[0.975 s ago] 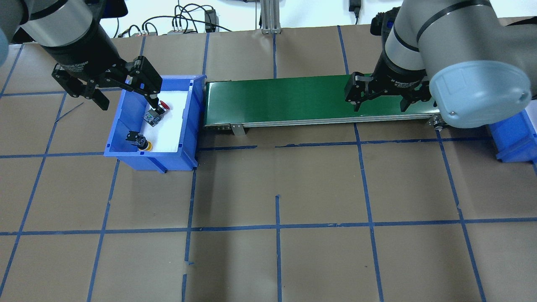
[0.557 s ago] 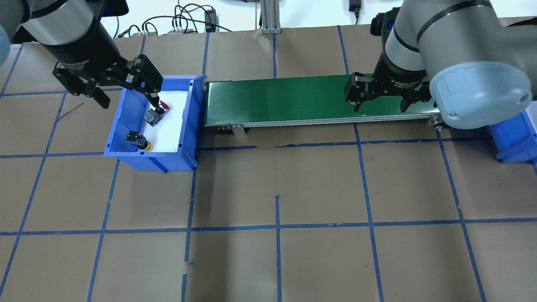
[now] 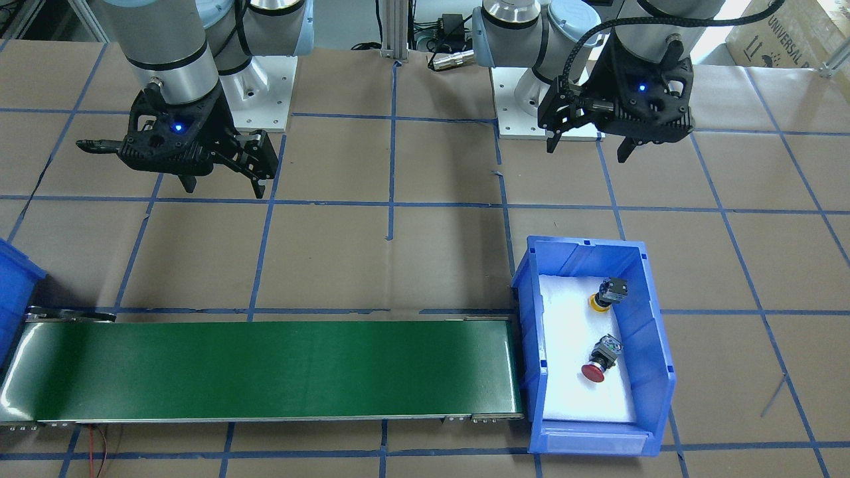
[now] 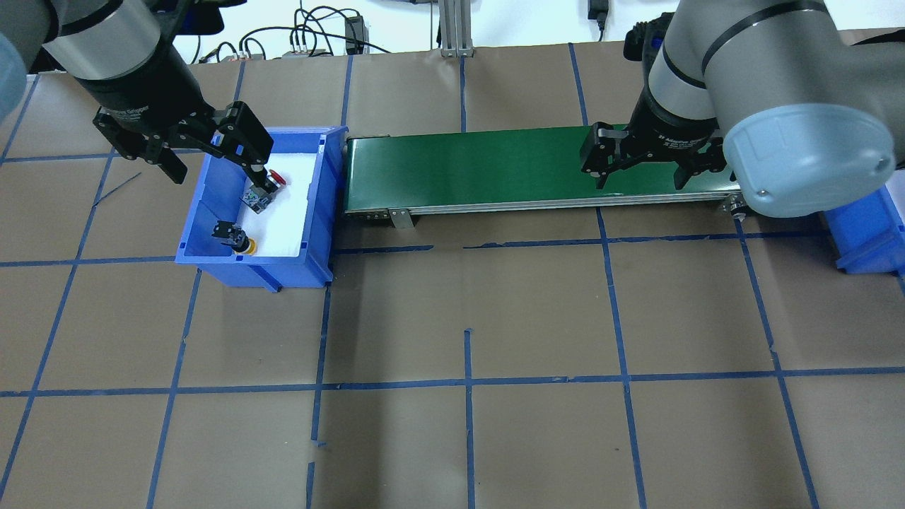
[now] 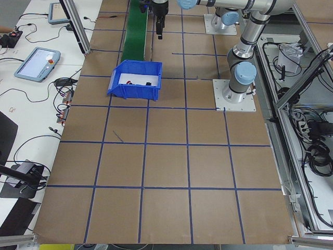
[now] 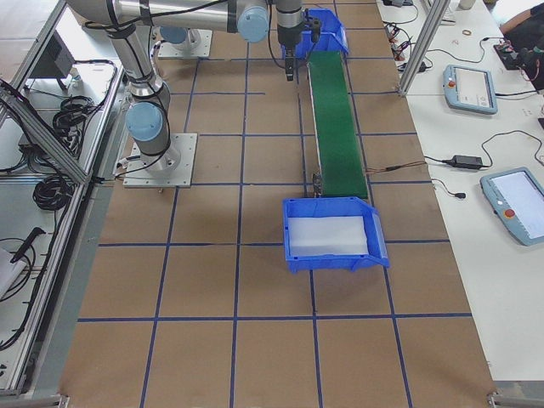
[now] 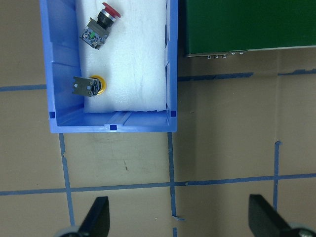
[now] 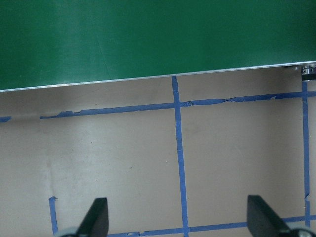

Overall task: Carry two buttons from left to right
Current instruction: 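Move the left gripper over the yellow-capped button in the blue bin, then lower the left gripper and grasp the yellow-capped button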

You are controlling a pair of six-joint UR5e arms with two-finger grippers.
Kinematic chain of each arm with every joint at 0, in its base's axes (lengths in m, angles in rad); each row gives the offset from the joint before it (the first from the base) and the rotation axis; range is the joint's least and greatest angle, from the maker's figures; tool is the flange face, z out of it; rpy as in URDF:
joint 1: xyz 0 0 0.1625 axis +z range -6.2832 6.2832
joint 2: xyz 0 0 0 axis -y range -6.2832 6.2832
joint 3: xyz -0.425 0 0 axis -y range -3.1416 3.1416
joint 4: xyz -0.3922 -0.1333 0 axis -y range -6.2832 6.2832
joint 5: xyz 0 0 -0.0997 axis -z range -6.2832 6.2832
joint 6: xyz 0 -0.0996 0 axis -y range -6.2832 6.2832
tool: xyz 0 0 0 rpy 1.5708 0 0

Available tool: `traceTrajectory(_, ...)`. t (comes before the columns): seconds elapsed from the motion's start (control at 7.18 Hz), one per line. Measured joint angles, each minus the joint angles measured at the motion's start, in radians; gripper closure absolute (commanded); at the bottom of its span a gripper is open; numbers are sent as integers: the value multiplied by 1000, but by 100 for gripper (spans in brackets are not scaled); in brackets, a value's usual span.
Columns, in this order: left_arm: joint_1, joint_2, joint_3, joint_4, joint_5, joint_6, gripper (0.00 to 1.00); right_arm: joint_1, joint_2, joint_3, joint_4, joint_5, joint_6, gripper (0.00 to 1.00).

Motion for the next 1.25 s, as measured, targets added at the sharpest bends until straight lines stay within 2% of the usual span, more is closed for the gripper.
traceTrajectory(0.56, 20, -119, -19, 99, 13, 500, 0, 0, 0, 1, 0, 0, 0, 0)
traceTrajectory(0.97, 88, -148, -112, 287, 37, 857, 0, -2, 0, 1, 0, 0, 0, 0)
traceTrajectory(1.25, 104, -174, -167, 362, 35, 1084, 0, -1, 0, 1, 0, 0, 0, 0)
